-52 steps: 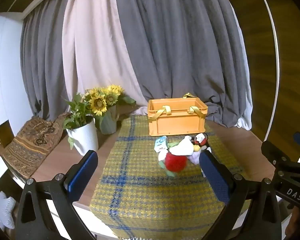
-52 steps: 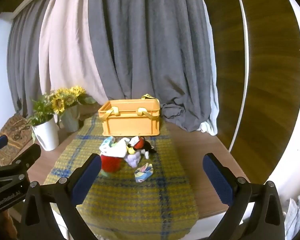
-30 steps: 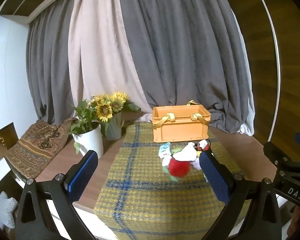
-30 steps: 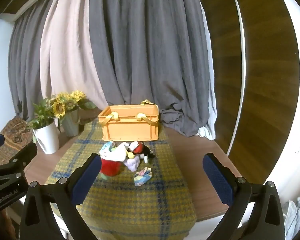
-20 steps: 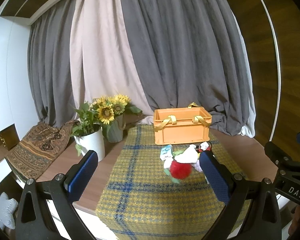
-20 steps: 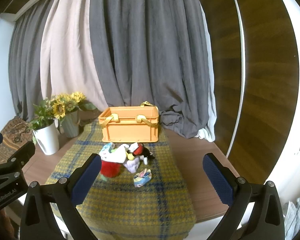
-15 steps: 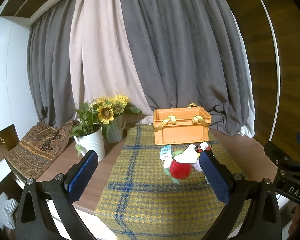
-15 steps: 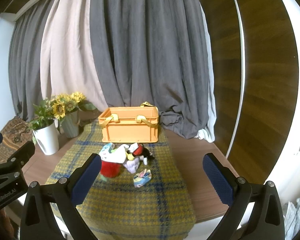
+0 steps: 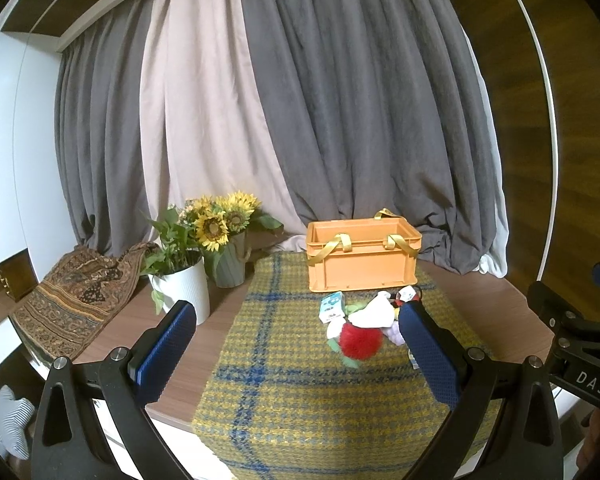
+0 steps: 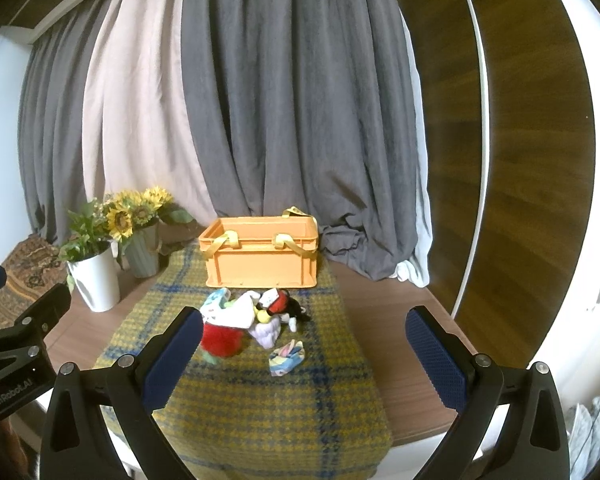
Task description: Organize soft objects
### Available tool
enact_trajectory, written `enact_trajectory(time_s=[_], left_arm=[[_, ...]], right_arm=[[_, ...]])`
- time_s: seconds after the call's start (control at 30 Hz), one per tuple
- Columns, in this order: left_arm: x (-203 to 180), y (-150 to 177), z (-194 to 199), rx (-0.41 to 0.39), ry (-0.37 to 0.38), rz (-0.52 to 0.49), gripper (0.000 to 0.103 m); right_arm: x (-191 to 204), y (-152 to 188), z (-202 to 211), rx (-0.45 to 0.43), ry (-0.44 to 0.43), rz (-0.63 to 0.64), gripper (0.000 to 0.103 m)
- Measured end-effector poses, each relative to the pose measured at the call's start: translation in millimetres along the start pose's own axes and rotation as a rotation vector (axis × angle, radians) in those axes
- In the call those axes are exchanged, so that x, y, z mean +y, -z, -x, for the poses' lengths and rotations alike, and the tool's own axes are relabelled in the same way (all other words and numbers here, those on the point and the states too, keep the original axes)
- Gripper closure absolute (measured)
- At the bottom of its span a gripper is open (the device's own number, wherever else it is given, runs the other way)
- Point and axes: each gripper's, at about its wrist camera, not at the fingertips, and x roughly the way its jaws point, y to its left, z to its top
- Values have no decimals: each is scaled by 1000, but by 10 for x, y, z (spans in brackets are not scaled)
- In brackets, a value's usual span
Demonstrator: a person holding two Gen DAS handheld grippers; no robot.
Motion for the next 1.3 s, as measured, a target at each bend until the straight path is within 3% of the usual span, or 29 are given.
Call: enact_trajectory(time_s=[0.77,1.3], left_arm=[[-60,63,-7,-19,29,-7,0],[-20,110,-204,14,58,-20,0]], right_arm=[[21,35,9,-6,0,-1,1],[51,87,-134,29,16,-18,1]])
